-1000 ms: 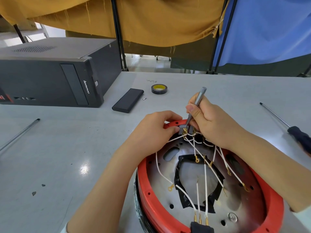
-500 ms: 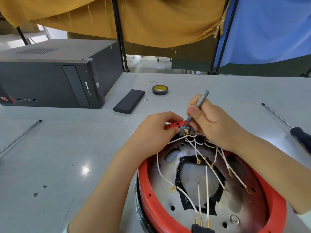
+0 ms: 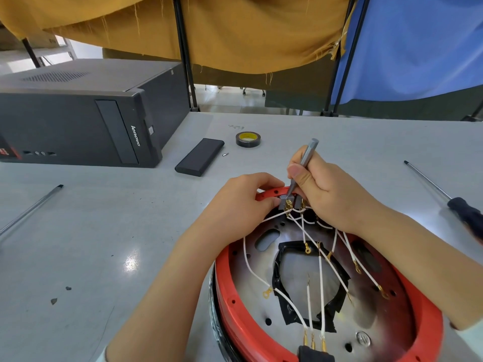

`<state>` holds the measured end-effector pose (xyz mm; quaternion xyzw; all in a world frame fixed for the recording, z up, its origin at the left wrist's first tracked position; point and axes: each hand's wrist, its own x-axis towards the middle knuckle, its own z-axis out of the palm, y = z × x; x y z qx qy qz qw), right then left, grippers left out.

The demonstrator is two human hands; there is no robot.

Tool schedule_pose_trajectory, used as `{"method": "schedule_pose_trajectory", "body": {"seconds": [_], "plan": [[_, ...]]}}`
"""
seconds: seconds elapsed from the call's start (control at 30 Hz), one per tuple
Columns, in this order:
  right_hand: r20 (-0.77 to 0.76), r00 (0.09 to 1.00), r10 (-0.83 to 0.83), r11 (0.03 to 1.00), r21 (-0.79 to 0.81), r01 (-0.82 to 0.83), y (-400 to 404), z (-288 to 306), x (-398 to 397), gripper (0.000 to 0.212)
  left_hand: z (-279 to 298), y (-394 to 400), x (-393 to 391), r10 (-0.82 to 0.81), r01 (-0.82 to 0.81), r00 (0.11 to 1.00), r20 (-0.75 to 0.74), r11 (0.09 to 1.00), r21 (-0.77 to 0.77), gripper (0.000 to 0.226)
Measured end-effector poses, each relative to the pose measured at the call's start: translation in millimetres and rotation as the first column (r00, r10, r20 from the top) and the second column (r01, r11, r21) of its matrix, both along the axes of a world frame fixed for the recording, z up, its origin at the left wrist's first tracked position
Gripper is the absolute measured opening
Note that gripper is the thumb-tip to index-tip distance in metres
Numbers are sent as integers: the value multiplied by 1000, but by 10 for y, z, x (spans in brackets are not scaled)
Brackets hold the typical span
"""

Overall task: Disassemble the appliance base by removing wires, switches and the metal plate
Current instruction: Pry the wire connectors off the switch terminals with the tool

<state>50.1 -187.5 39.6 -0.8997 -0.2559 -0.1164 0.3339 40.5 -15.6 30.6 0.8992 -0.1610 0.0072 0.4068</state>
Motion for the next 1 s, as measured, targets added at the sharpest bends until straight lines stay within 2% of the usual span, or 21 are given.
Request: {"method": "schedule_pose_trajectory", "body": {"seconds": [0.17,0.3,0.47,0.57,0.63,0.7,0.73,0.87,1.0], "plan": [[38,997,-65,993,-93,68,48,-14,-6,42,13,-6,-3,-2,2,1000,-4,1000,1,26],[-3,994,-106,992,-75,106,72,-16,23,32,8,-5,-5,4,-4,1000,-9,1000,0,27],[-45,982,-183,978,-112,177,122,13,96,32,10,-9,-4,4,-4,1000,-5,1000,9,26],[-56,995,-83,997,-3,83,61,0,33,27,1,-7,0,3,-3,1000,-7,1000,3,25],[-94,996,5,991,134,7,3,-4,6,24,-5,-1,4,5,-5,1000,-5,1000,-4,22],[-133,990,48,964,267,-11,-37,4,7,24,-4,2,7,6,-6,1000,-6,1000,-3,22],[-138,989,51,961,276,-10,-45,6,11,24,-5,3,7,5,-5,1000,-6,1000,-2,22],[-94,995,37,994,107,-27,-32,-5,13,21,-3,0,-1,1,-1,1000,-1,1000,-12,20],[-57,998,23,999,39,-21,-26,-3,-2,21,4,-2,-3,2,-2,1000,-2,1000,-11,22]]}}
